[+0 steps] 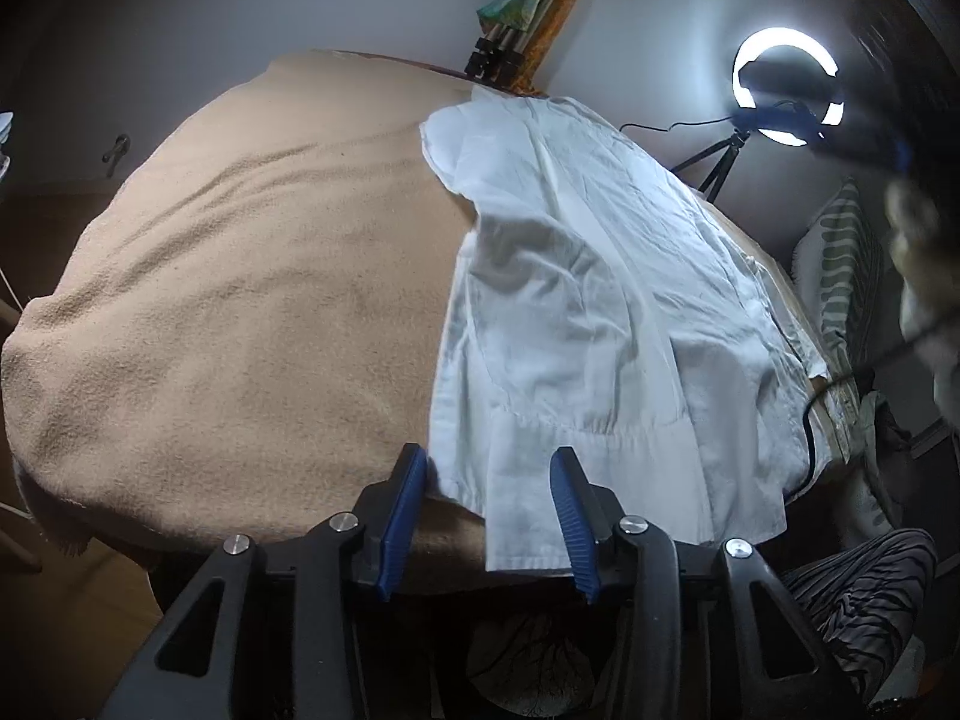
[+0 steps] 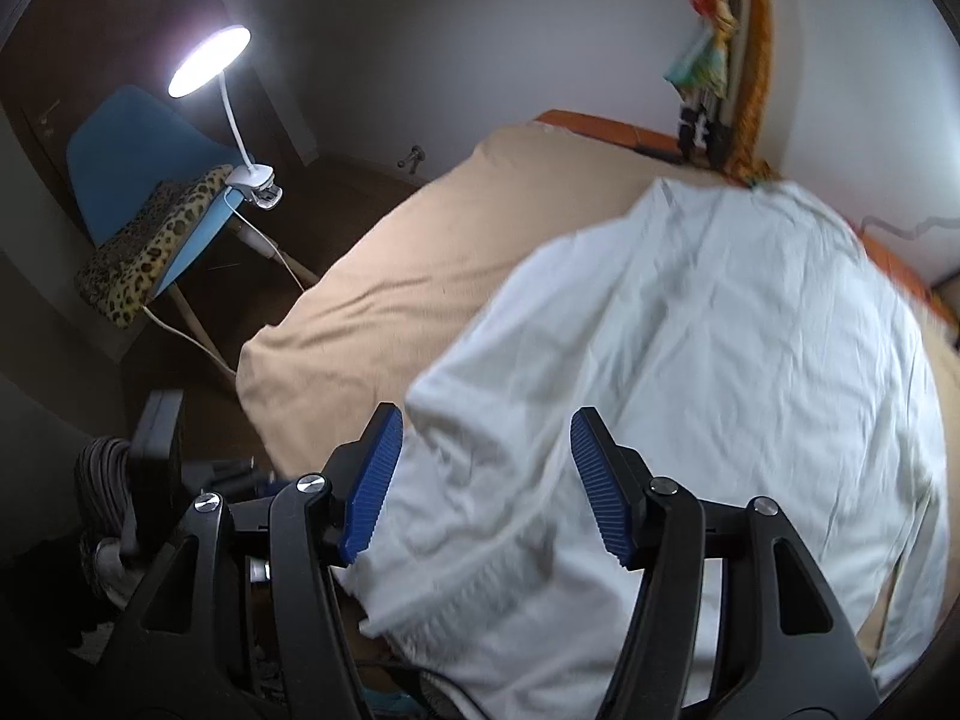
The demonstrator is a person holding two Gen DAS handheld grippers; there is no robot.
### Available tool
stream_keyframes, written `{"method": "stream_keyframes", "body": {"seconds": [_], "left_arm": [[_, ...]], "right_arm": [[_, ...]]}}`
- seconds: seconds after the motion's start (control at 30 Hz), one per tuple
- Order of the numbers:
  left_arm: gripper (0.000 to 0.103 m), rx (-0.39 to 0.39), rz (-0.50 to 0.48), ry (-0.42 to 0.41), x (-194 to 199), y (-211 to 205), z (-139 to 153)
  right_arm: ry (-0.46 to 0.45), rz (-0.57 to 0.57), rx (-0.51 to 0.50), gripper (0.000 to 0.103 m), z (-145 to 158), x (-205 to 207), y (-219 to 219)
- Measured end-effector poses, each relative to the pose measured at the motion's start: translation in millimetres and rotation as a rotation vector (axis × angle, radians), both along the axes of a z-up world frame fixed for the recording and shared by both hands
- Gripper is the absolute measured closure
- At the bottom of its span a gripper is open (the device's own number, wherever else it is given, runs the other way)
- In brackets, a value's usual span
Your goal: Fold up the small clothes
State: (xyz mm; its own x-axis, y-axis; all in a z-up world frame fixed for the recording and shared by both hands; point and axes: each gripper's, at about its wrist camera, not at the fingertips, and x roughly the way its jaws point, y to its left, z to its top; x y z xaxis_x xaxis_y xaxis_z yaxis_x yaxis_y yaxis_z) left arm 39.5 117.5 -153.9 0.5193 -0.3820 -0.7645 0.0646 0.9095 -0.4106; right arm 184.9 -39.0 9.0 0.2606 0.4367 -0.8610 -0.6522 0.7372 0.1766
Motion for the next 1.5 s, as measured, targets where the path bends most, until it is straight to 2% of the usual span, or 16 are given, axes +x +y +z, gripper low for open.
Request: {"method": "stream_keyframes", "body": {"seconds": [0.13,0.27,0.47,0.5,0.63,0.7,0.77,0.97,1.0,1.03,1.07,1.1,1.2,1.3,1.43,1.5], "left_arm": [[0.065,0.021,-0.018,-0.014,-3,-6,-1],[0.068,0.031,-0.019,-0.015,-5,-6,-3],[0.066,0.033,0.000,-0.046,-9,0,3],[0.066,0.038,0.000,-0.049,-10,-1,4],[0.065,0.067,-0.032,-0.059,-9,-8,5],[0.065,0.083,-0.037,-0.051,-8,-12,3],[0.064,0.101,-0.028,-0.041,-5,-13,2],[0.062,0.069,-0.022,-0.036,-3,-10,0],[0.062,0.064,-0.027,-0.035,-3,-10,-1],[0.062,0.063,-0.031,-0.035,-3,-12,-1],[0.062,0.064,-0.037,-0.036,-2,-13,-1],[0.062,0.063,-0.041,-0.034,-2,-13,-1],[0.063,0.059,-0.045,-0.022,0,-16,-4],[0.063,0.052,-0.045,-0.021,0,-15,-4],[0.062,0.070,-0.026,-0.043,-5,-8,1],[0.059,0.063,-0.009,-0.054,-5,-3,3]], "right_arm": [[0.067,0.029,-0.048,0.042,-31,27,51],[0.089,0.029,-0.167,0.046,-79,40,90],[0.102,0.007,-0.330,0.072,-131,56,105],[0.103,0.005,-0.342,0.086,-134,58,104],[0.083,-0.010,-0.309,0.102,-130,64,95],[0.028,-0.069,-0.276,0.102,-118,76,83],[0.040,-0.124,-0.226,0.102,-112,89,71],[0.172,-0.007,-0.167,0.099,-113,78,73],[0.177,0.004,-0.182,0.086,-114,74,80],[0.172,0.011,-0.197,0.065,-115,70,85],[0.163,0.015,-0.209,0.057,-116,66,89],[0.157,0.024,-0.223,0.052,-117,64,94],[0.132,0.057,-0.317,0.052,-130,57,109],[0.073,0.080,-0.424,0.100,-143,52,114],[0.037,-0.015,-0.330,0.103,-125,69,92],[0.079,-0.057,-0.269,0.103,-117,81,81]]}}
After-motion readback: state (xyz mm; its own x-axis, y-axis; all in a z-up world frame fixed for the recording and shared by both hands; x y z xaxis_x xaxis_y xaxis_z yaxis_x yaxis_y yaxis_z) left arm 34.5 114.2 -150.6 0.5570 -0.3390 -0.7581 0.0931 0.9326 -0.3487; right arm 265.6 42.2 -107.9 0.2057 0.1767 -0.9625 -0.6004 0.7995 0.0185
